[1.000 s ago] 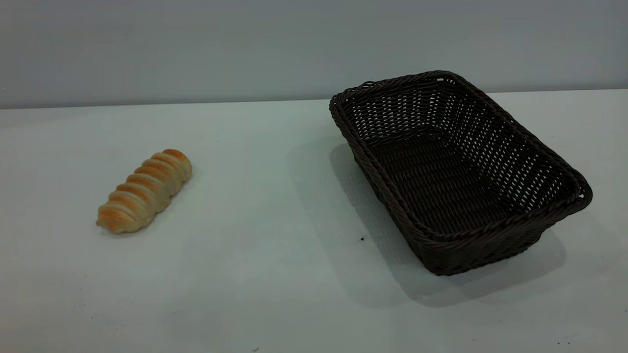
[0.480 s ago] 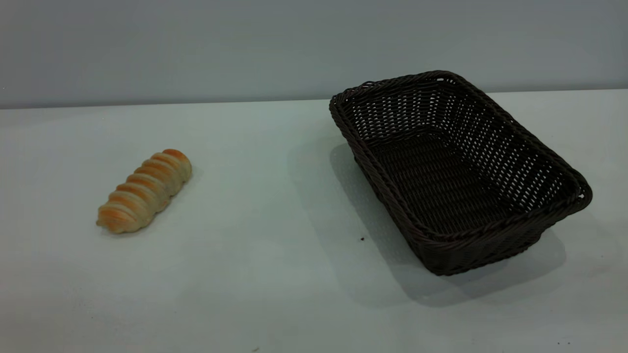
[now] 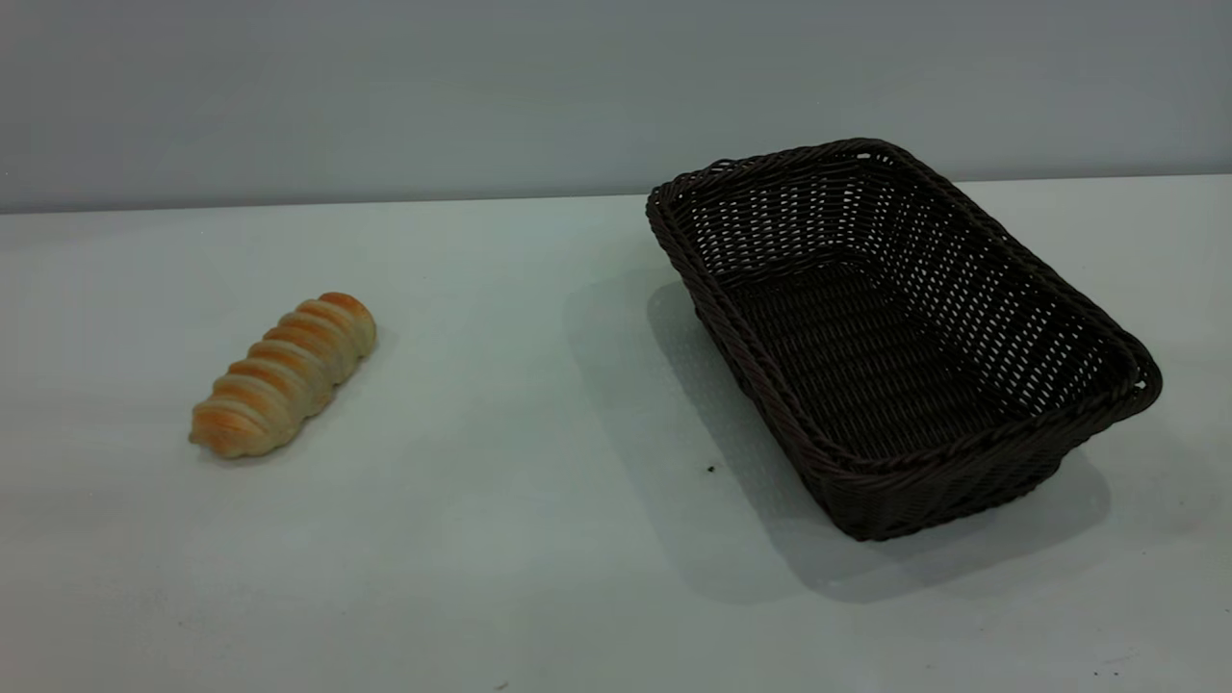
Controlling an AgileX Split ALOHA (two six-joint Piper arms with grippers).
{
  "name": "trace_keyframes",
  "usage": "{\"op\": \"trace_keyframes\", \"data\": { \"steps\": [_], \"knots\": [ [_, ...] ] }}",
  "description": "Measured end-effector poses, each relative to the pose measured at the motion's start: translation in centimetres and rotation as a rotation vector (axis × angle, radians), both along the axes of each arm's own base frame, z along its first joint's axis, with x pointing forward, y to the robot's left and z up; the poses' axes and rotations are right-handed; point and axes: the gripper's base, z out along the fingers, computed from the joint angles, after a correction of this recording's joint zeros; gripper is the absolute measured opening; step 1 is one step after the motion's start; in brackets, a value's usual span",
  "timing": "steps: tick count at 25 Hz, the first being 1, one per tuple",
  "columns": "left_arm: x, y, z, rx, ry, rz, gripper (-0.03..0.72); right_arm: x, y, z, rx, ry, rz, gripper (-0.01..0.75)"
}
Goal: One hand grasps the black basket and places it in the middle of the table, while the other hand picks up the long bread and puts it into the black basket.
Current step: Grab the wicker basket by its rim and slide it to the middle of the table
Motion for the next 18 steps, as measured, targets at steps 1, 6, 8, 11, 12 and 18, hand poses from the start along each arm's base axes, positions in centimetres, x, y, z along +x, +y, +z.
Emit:
{"op": "trace_keyframes", "data": {
  "steps": [1,6,8,11,12,18],
  "knots": [
    [0.5,0.0,0.0,-0.001,0.001,0.002,0.557,0.6,0.0,-0.4,0.008,0.025,-0.001,0.459],
    [1.8,0.0,0.2,-0.003,-0.020,0.006,0.557,3.4,0.4,-3.0,0.103,0.168,-0.048,0.459],
    [1.9,0.0,0.3,-0.003,-0.036,0.007,0.557,4.4,0.5,-3.8,0.153,0.187,-0.095,0.459],
    [2.0,0.0,0.4,-0.006,-0.052,0.009,0.557,6.2,0.5,-4.8,0.242,0.175,-0.210,0.459],
    [2.0,0.0,0.4,-0.008,-0.053,0.009,0.557,6.6,0.5,-5.0,0.264,0.171,-0.245,0.459],
    [2.0,0.0,0.5,-0.025,-0.063,0.019,0.557,9.3,0.0,-7.7,0.351,0.199,-0.448,0.459]
  ]
}}
